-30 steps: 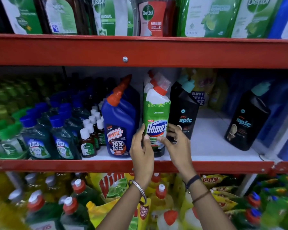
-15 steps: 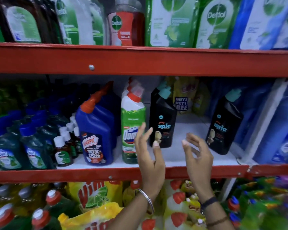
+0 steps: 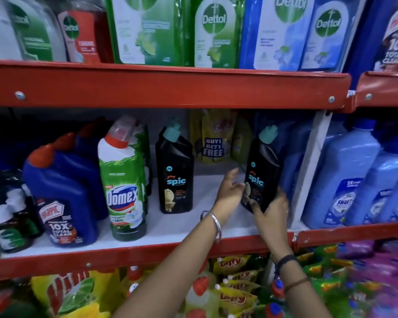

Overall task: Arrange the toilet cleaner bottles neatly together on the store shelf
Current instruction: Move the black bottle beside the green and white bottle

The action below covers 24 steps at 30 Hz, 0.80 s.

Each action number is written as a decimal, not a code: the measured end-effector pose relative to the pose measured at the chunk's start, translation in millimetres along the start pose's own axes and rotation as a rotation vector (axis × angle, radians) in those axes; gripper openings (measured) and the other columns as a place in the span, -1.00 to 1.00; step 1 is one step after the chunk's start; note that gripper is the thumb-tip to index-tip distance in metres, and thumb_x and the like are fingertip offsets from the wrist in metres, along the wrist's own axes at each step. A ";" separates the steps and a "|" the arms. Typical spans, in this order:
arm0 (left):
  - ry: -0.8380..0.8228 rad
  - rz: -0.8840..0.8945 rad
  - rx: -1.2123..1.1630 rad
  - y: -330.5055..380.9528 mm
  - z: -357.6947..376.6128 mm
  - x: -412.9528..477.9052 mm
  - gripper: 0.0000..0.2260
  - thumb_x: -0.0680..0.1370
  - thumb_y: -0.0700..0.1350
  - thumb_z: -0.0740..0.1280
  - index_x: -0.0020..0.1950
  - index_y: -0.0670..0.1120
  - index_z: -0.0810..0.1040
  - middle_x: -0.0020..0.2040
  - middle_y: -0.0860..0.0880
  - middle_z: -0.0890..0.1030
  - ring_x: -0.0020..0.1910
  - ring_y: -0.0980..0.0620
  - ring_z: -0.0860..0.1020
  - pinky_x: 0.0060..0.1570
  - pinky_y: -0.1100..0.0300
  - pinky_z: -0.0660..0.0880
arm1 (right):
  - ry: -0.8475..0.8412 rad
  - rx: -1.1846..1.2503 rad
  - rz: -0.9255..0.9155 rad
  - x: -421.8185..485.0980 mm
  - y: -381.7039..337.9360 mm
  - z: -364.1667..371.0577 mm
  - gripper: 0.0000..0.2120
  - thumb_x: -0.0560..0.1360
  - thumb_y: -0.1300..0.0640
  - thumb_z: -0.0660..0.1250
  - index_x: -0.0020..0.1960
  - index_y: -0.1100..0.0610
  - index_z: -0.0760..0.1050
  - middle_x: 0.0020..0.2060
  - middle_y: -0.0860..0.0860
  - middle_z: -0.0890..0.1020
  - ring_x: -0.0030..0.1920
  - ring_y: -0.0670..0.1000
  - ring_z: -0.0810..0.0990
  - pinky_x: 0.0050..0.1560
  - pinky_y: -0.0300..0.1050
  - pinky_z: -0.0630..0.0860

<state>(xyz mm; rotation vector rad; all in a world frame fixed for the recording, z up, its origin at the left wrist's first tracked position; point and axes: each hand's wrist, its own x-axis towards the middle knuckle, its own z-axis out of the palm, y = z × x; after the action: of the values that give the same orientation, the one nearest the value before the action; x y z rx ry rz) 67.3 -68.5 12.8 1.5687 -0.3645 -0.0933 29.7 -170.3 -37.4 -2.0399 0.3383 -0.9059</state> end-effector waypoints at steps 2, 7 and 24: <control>-0.050 -0.022 0.012 2.3 4.7 10.8 -0.51 0.57 -0.40 0.10 0.48 -0.16 0.13 0.12 0.17 0.59 -0.20 0.40 0.53 -0.40 0.58 0.40 | -0.008 -0.012 -0.012 7.5 2.0 -0.7 -0.42 0.42 0.22 0.39 0.36 0.30 0.25 0.22 0.31 0.46 0.27 0.30 0.42 0.27 0.19 0.41; -0.087 0.011 0.020 -6.8 9.5 29.8 -0.48 0.53 -0.46 0.11 0.46 -0.16 0.18 0.35 -0.18 0.40 -0.03 0.24 0.48 -0.38 0.52 0.45 | 0.077 -0.087 -0.027 16.2 0.2 -4.5 -0.50 0.49 0.18 0.34 0.34 0.34 0.30 0.18 0.37 0.47 0.22 0.34 0.43 0.20 0.14 0.41; 0.334 0.282 0.151 -3.4 -35.1 -45.2 -0.66 0.52 -0.30 0.30 0.27 -0.08 0.42 -0.05 0.12 0.57 -0.19 0.22 0.62 -0.32 0.39 0.55 | -0.109 0.399 -0.110 -11.1 -39.4 -11.7 -0.60 0.39 0.23 0.46 0.17 0.03 0.46 -0.02 -0.10 0.62 0.03 -0.14 0.60 0.06 -0.32 0.50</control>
<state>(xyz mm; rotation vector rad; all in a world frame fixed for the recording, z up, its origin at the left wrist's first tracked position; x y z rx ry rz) 35.2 -22.0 3.2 1.6310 -0.3301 0.4187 10.1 -147.9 -7.0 -1.7404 -0.0168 -0.8473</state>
